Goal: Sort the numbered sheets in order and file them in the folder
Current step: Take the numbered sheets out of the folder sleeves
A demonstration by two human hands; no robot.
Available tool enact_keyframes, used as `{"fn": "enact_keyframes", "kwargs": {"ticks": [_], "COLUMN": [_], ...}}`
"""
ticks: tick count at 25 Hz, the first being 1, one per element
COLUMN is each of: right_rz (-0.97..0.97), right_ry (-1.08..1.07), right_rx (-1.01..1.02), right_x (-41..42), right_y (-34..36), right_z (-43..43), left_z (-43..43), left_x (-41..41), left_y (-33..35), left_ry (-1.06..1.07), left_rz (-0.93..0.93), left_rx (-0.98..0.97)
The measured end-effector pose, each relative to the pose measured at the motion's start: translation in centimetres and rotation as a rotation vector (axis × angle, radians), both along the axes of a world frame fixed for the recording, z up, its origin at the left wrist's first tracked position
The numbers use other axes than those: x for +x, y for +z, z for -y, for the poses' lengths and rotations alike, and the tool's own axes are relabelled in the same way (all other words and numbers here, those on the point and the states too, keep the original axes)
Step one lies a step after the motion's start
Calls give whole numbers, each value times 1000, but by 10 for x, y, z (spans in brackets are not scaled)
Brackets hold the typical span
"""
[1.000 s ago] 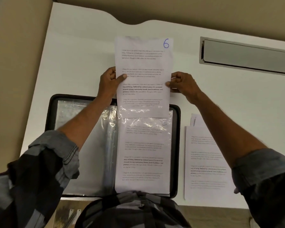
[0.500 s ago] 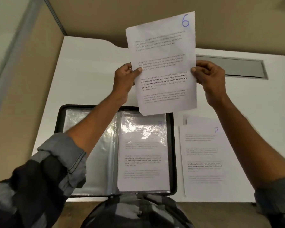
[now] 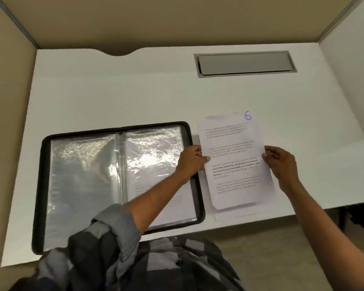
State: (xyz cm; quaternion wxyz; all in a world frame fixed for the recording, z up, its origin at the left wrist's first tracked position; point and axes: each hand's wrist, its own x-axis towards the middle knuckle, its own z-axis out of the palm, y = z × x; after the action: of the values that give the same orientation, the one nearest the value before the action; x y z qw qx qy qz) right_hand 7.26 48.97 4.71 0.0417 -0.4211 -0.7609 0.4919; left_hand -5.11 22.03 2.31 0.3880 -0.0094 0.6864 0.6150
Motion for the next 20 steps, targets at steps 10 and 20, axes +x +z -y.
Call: {"fn": "enact_keyframes", "kwargs": {"ticks": [10,20], "right_rz": [122,-41], "right_ry": [37,484], "right_rx": [275,308], "right_x": [45,45], "right_y": [-48,-55], "right_z": [10,134], "left_z": [-22,64], "left_x": [55,91], "left_y": [-31,-47], "left_ry": [-194,-367], "left_rz": [-257,-733], "left_rx": [-190,-681]}}
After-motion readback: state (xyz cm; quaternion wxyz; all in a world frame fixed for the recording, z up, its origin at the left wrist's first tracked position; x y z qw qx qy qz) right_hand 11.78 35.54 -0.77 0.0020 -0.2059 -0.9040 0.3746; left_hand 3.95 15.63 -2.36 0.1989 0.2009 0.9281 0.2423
